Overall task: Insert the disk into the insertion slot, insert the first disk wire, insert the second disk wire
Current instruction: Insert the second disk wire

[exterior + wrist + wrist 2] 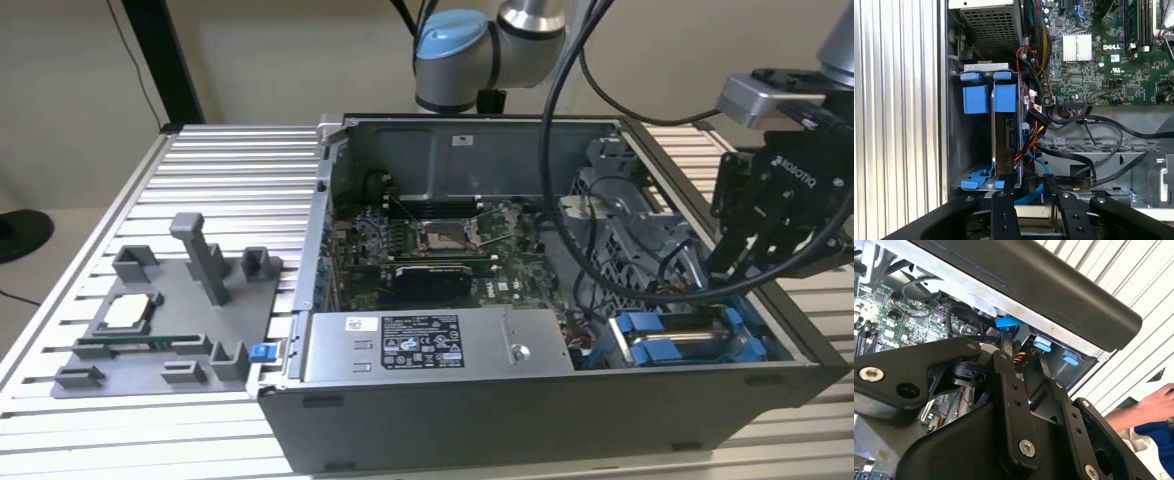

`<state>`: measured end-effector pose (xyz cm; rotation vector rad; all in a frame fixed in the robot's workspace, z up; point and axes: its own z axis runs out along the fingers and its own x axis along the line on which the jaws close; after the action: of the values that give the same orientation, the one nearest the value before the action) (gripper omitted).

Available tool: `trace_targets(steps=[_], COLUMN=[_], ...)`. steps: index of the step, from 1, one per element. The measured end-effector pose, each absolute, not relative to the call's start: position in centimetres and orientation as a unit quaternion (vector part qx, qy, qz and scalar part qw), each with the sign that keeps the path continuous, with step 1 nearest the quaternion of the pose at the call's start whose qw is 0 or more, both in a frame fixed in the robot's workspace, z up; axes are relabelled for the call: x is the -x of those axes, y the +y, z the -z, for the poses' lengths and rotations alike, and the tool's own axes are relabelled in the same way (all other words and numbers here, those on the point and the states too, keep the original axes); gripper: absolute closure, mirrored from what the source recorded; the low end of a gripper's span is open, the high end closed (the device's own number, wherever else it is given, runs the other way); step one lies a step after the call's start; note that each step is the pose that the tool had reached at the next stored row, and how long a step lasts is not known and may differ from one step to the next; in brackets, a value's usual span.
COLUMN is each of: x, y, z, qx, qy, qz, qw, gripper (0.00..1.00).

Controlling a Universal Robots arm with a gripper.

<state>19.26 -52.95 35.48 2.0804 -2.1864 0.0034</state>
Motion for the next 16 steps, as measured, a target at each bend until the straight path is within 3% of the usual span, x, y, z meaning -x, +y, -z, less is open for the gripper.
trace_targets(steps=[13, 16], x=[-20.2, -20.3], y=[-52.7, -52.7], z=[-35.2, -35.2], qx=[-0.688, -0.688], qy=[-0.723, -0.722], qz=[0.003, 0.009], qw=[0.067, 0.073], gripper=[0.00, 0.00])
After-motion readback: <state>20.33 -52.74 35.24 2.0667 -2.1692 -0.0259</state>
